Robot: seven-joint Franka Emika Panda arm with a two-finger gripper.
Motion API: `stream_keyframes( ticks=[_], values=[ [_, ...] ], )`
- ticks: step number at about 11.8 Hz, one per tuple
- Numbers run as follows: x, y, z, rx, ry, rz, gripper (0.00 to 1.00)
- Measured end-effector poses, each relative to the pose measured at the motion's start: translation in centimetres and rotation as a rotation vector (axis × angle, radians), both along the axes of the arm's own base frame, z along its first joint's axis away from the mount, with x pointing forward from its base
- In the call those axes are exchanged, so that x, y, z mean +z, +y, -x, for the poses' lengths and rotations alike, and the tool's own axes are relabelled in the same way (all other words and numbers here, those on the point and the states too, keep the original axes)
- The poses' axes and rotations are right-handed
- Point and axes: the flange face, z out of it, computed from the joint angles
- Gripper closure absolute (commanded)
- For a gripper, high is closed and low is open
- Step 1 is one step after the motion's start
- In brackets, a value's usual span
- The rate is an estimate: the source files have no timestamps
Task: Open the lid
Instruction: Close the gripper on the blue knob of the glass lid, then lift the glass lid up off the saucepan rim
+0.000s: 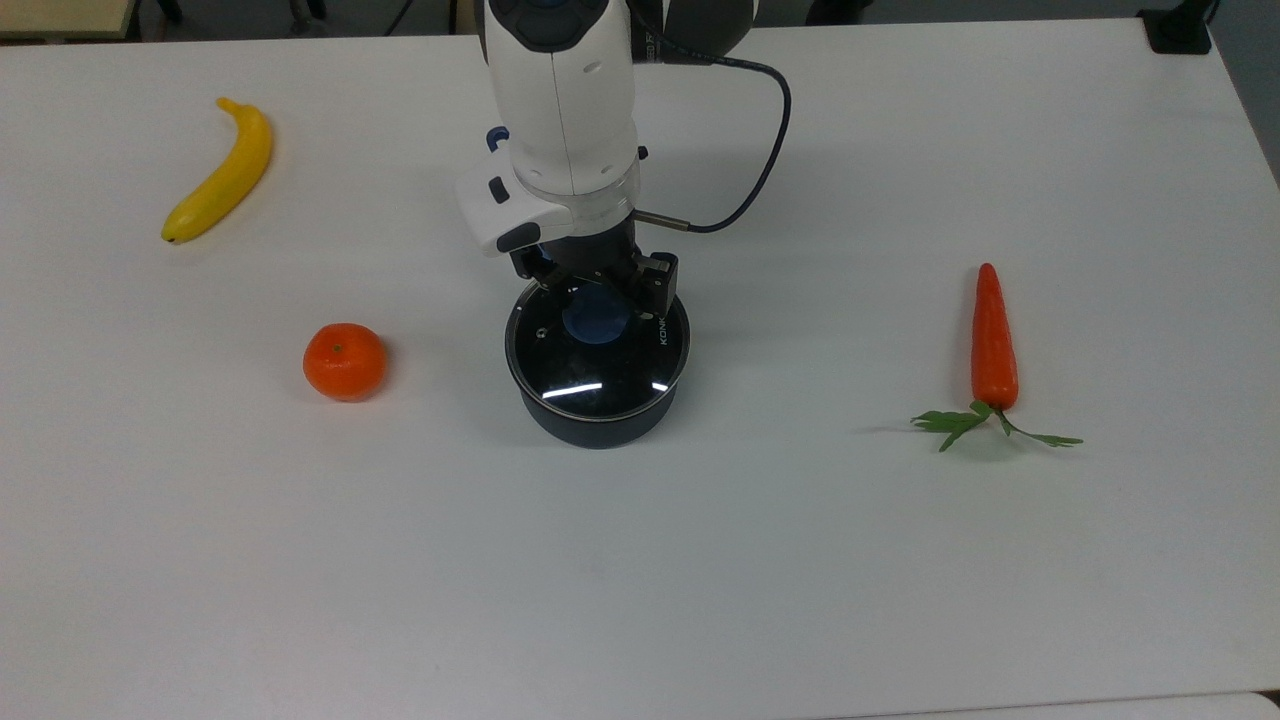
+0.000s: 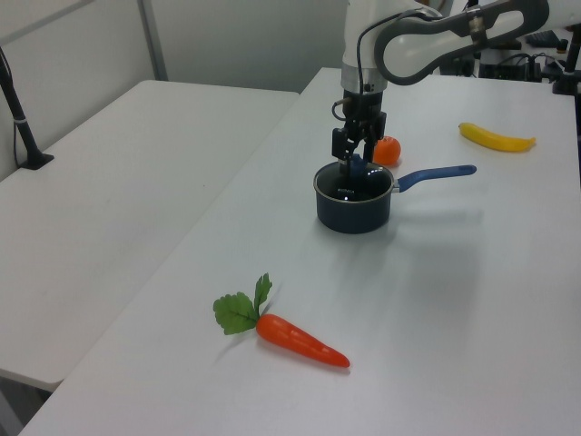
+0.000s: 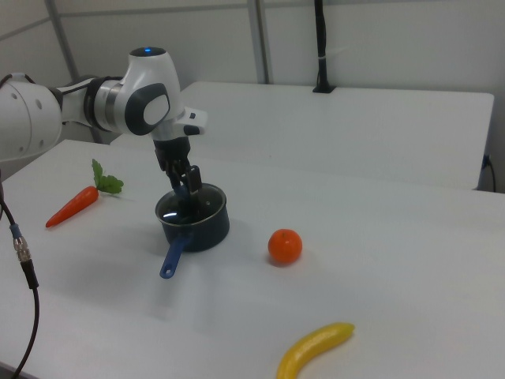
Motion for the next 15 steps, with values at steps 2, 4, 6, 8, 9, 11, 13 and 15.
stream_keyframes(
  ticks=[2, 4, 6, 8, 9, 11, 13, 15],
  values=[
    [0.1, 0.0, 0.0, -0.01, -0.001, -0.001, 0.28],
    [0.1, 0.0, 0.0, -0.013, -0.001, -0.001, 0.37],
    [0.1, 0.0, 0.0, -0.014, -0.002, -0.001, 0.46],
    [0.2, -0.1, -0.1, -0.016, -0.003, -0.001, 0.5],
    [0.3, -0.1, -0.1, -0.017, -0.004, -0.001, 0.52],
    [1.1, -0.1, -0.1, -0.017, -0.018, -0.004, 0.53],
    [3.0, -0.5, 0.4, -0.02, -0.018, -0.005, 0.53],
    [5.6, -2.7, 1.4, -0.046, 0.003, -0.004, 0.54]
  ],
)
